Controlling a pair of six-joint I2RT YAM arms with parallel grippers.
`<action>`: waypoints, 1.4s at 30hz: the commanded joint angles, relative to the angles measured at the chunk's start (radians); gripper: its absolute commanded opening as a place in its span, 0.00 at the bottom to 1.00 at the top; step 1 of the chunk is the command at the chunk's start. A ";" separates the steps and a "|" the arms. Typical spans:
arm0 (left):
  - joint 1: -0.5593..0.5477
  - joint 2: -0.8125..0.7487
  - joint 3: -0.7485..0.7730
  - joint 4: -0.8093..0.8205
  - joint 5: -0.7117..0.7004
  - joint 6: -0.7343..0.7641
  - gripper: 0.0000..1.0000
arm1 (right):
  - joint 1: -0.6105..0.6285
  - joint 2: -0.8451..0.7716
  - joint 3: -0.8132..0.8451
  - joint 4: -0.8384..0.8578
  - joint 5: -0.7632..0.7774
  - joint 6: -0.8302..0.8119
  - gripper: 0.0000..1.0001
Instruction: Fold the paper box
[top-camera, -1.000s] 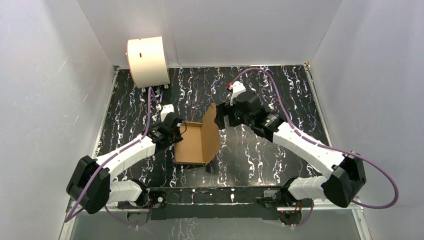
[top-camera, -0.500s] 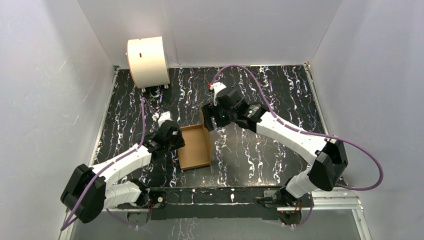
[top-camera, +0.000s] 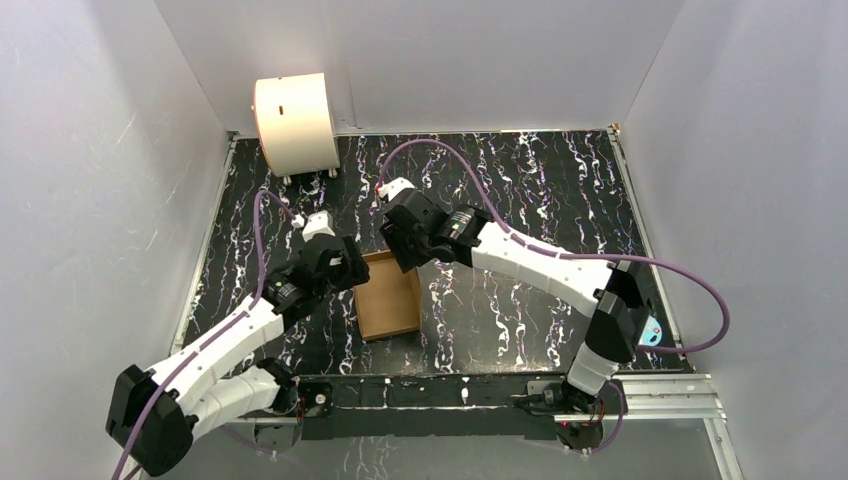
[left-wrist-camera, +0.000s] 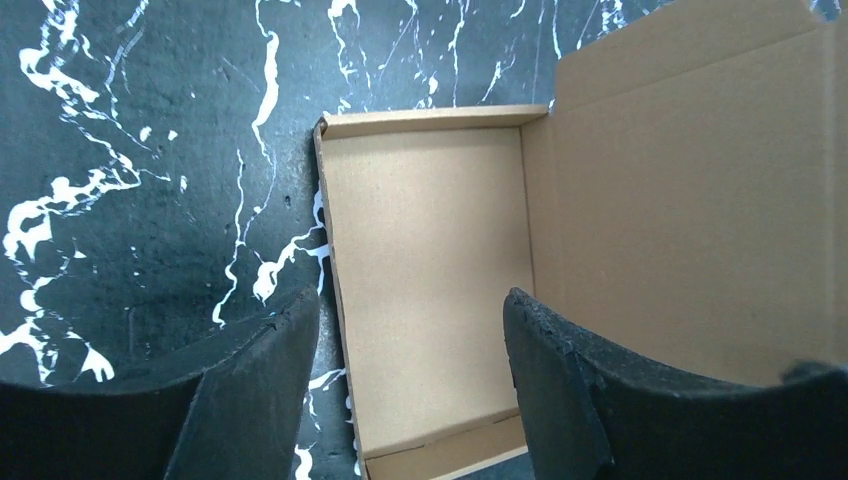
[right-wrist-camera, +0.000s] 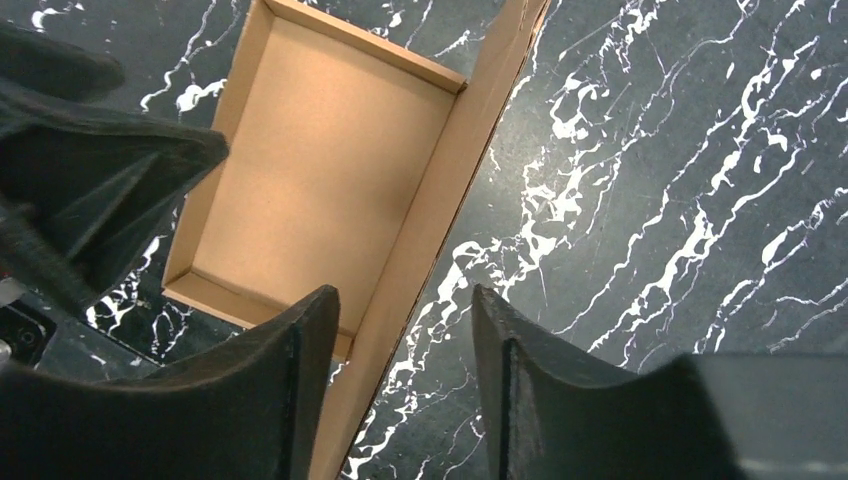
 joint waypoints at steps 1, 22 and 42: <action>0.008 -0.080 0.069 -0.110 -0.041 0.053 0.66 | 0.023 0.034 0.085 -0.098 0.078 -0.007 0.55; 0.010 -0.356 0.171 -0.238 -0.091 0.370 0.87 | -0.160 0.040 0.141 -0.012 -0.477 -0.613 0.00; 0.224 -0.167 0.200 -0.095 0.226 0.496 0.87 | -0.329 0.346 0.503 -0.312 -0.830 -1.140 0.23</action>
